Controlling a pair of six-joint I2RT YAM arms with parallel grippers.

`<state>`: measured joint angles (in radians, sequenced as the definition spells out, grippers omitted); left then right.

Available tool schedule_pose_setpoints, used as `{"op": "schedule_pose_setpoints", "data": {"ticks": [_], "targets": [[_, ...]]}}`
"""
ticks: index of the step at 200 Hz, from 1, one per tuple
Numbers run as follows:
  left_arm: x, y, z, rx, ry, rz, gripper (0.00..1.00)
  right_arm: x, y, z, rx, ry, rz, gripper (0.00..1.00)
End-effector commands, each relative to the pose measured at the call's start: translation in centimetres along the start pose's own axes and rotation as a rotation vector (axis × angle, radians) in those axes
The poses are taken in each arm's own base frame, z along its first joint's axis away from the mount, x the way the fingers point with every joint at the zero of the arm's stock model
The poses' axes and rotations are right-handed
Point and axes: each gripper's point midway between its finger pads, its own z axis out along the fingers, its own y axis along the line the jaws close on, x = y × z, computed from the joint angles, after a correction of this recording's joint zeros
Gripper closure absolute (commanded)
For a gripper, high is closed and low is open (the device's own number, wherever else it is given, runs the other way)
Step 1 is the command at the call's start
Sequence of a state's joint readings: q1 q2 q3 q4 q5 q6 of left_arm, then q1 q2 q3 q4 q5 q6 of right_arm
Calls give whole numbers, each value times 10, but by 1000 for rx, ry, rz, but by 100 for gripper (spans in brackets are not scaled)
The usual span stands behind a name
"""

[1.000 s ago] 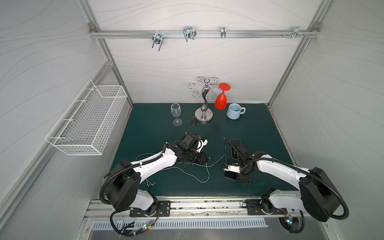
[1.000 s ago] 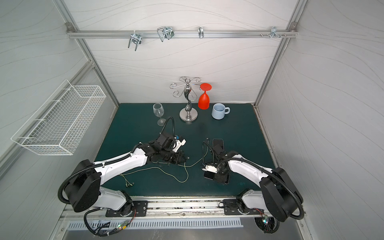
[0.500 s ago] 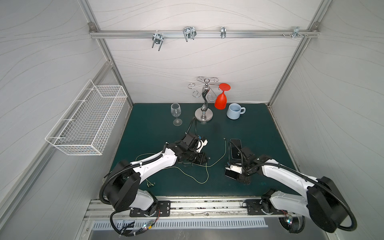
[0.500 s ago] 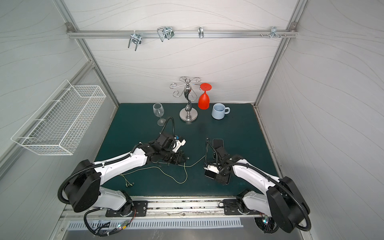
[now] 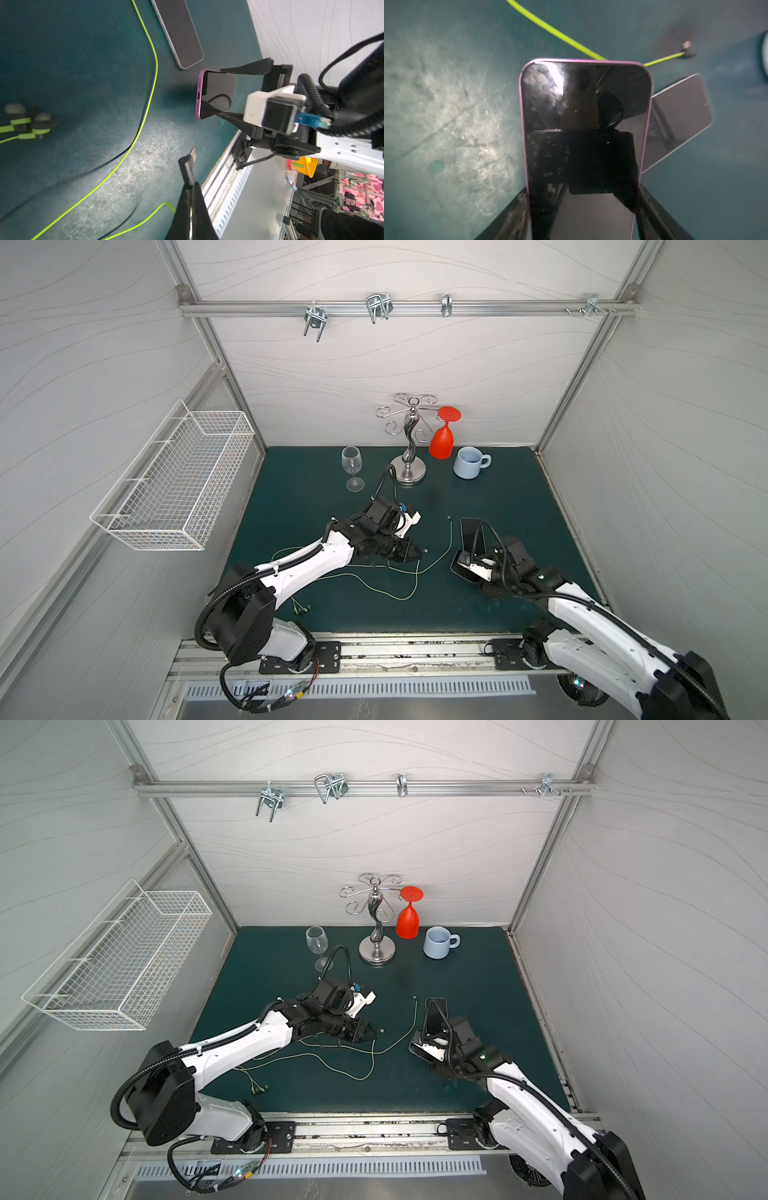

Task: Plug wired earphones into phones
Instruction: Pick up the phone at the center of the board, then insert the wired earphone into the phone.

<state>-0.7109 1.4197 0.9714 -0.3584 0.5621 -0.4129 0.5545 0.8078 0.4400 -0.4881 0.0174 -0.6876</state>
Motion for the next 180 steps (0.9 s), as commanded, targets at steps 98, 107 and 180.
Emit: {"op": "schedule_pose_setpoints", "data": {"ticks": [98, 107, 180], "targets": [[-21, -66, -14, 52, -94, 202, 100, -58, 6, -59, 39, -384, -87, 34], [-23, -67, -15, 57, -103, 205, 100, -58, 6, -60, 41, -388, -90, 34], [-28, -75, -9, 62, -101, 203, 100, -59, 9, -62, 35, -404, -106, 34]]}}
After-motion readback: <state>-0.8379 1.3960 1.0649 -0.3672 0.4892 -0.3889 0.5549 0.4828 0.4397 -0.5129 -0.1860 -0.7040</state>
